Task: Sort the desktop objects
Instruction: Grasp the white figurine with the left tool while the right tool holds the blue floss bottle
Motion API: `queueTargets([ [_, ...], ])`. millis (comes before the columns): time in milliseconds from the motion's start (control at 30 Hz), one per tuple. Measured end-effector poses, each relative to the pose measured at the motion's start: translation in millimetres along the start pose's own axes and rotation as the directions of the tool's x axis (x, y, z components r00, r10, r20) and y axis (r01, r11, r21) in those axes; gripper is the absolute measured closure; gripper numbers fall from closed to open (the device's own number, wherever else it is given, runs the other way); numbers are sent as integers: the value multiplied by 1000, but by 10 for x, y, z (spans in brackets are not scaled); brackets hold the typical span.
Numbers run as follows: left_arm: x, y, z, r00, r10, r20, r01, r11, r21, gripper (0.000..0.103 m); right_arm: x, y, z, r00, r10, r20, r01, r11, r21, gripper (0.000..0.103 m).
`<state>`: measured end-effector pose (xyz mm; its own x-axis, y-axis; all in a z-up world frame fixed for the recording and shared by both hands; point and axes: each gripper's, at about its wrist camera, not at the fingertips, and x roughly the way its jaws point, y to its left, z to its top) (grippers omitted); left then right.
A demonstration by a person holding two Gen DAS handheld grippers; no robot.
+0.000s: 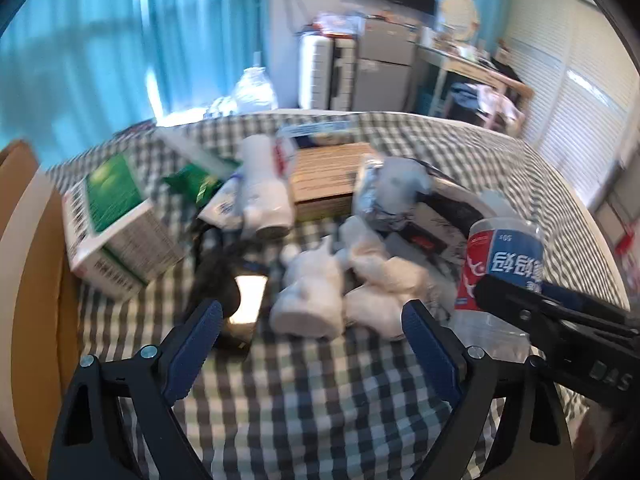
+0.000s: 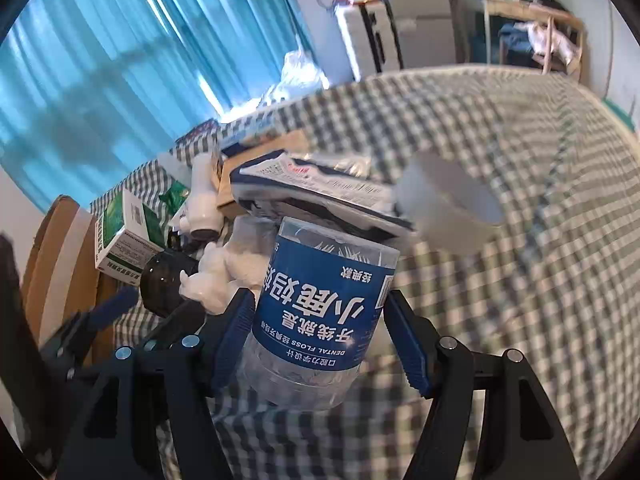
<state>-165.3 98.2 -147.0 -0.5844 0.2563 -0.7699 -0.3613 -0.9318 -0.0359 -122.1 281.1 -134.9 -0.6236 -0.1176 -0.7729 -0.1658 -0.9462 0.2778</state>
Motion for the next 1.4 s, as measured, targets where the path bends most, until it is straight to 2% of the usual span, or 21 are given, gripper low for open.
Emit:
queueTargets([
  [100,125,43,61,999,-29,-31,29,1000,2,9,-97,-79,11,1000,-1,20,1,1000,7,37],
  [133,160,74,78,998,-42,-39,42,999,-6,13,-115,-120,18,1000,-10,22,10,1000,13,37],
  [200,234,128,106,995,-80,-59,79,997,-9,29,-111,-181,23,1000,-17,17,17,999,29,37],
  [233,268,139,110,995,-78,-69,78,997,0,42,-101,-200,13,1000,-15,9,14,999,36,37],
  [267,318,147,115,994,-71,-88,73,997,13,50,-88,-203,4,1000,-12,2,12,999,40,37],
  [333,419,159,136,991,-63,-120,68,997,38,52,-85,-215,-16,1000,-2,-5,3,999,42,37],
  [433,485,145,140,987,-92,-129,98,994,40,52,-67,-201,-14,1000,5,-14,-5,999,31,37],
  [600,726,35,98,985,-70,-156,89,990,113,53,-49,-223,-15,1000,4,-24,-3,999,36,38],
  [667,764,68,100,981,-92,-170,108,991,84,54,-56,-227,-8,1000,2,-25,-2,999,34,38],
  [767,636,127,111,979,-140,-151,147,988,37,54,-70,-210,-7,1000,0,-19,0,1000,24,38],
  [1000,80,154,226,989,-107,-104,111,993,41,54,-307,-83,-32,1000,-10,-9,10,1000,-9,38],
  [1267,-782,181,212,997,-65,-33,67,997,42,54,-927,225,-101,998,13,64,-10,999,-51,38],
  [1400,-1173,199,244,999,-52,9,51,998,25,54,-1253,505,-164,993,57,101,-49,995,-86,38],
])
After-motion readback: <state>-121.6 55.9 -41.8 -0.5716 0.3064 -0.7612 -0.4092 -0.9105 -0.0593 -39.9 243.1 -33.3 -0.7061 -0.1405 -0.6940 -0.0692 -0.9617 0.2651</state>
